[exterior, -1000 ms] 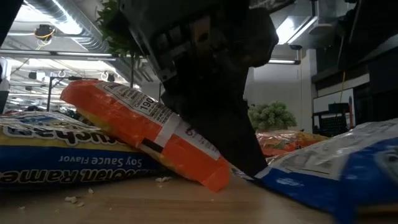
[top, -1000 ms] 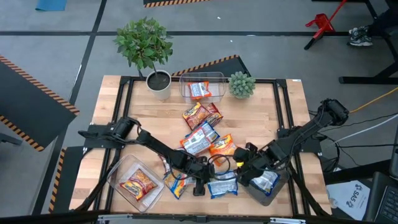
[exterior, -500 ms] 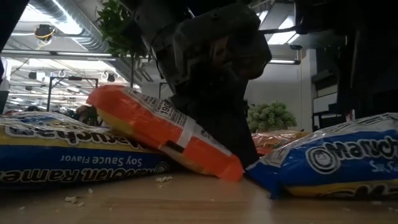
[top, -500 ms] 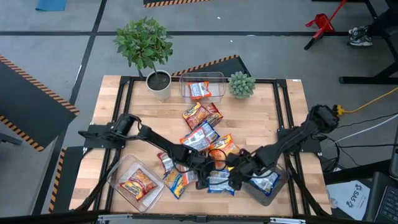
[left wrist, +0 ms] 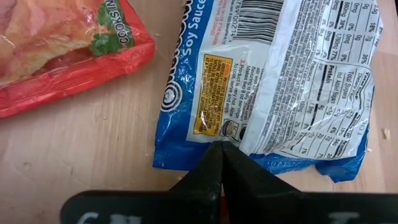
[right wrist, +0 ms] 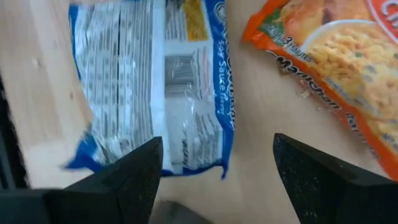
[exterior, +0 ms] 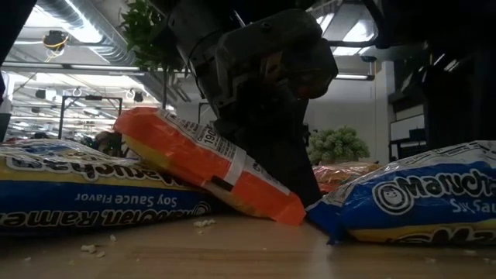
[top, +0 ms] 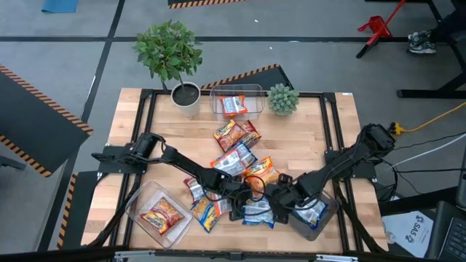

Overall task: Sort Maruchan noodles
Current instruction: Put the blue noodle pack into the black bin

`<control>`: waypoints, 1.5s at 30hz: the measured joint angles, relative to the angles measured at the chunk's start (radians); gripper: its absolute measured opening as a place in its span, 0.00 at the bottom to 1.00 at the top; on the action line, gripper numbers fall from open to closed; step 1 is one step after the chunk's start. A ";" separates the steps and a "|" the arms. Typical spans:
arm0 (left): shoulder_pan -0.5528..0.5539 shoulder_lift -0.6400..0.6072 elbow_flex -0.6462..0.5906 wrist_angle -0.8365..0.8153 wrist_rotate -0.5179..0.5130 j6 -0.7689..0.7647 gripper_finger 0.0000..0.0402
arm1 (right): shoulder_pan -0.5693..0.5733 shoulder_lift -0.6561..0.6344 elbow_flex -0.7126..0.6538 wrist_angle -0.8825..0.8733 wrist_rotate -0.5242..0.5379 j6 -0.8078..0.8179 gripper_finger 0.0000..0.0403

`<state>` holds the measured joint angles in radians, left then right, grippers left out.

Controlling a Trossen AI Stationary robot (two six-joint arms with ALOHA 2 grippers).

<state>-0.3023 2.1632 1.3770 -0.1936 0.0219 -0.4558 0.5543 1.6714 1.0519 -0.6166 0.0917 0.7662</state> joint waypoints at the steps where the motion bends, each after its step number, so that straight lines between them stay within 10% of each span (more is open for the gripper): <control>1: 0.000 0.000 0.000 0.000 0.000 0.003 0.00 | -0.002 0.000 0.000 -0.010 -0.009 -0.041 0.72; 9: 0.005 0.000 -0.001 -0.007 0.001 0.021 0.00 | -0.027 0.048 0.000 -0.007 -0.104 -0.304 0.72; 27: 0.015 0.000 -0.002 -0.005 0.006 0.021 0.00 | -0.032 0.165 0.002 0.136 -0.150 -0.356 0.70; 41: 0.025 -0.009 -0.003 0.019 0.023 0.012 0.00 | -0.033 0.165 0.002 0.133 -0.130 -0.318 0.07; 45: 0.032 -0.032 -0.005 0.002 0.020 0.012 0.00 | -0.033 0.168 0.029 0.133 -0.137 -0.318 0.03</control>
<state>-0.2706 2.1308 1.3721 -0.1913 0.0417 -0.4436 0.5213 1.8393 1.0812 -0.4831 -0.0452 0.4484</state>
